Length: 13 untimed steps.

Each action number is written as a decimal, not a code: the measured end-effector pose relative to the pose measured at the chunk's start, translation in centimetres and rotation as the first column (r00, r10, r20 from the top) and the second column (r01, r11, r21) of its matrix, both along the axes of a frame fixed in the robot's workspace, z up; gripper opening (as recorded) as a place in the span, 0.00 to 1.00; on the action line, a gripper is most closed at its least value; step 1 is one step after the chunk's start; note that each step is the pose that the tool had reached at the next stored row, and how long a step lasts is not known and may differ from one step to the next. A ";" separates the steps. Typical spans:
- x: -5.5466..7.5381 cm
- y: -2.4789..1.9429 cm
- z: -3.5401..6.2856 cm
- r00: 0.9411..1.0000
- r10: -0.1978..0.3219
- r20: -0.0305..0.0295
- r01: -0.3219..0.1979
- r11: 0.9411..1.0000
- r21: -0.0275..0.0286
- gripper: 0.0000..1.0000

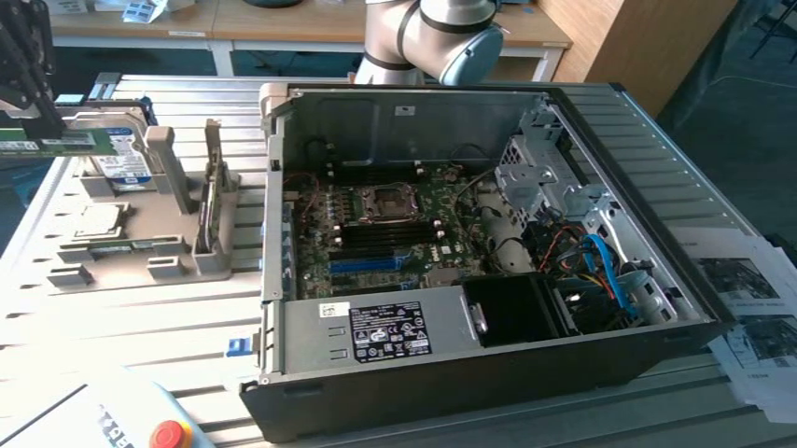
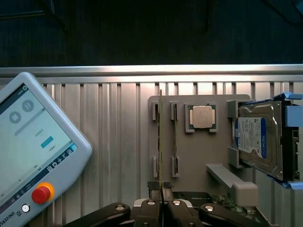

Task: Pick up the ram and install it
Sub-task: 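Pick up the ram and move it above insertion slot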

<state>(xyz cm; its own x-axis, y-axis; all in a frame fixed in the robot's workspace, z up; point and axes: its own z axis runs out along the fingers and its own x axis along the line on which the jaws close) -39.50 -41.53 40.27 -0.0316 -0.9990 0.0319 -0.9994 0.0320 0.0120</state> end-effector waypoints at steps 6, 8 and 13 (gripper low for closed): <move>0.0 0.00 0.02 1.000 0.000 0.000 0.000 1.000 0.000 0.12; 0.0 0.00 0.03 1.000 0.000 0.000 0.000 1.000 0.000 0.12; 0.3 -0.02 0.02 1.000 0.000 0.000 0.000 1.000 0.000 0.12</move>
<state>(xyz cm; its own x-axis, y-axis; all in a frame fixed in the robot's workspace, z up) -39.23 -41.55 40.29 -0.0315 -0.9990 0.0320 -0.9994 0.0319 0.0124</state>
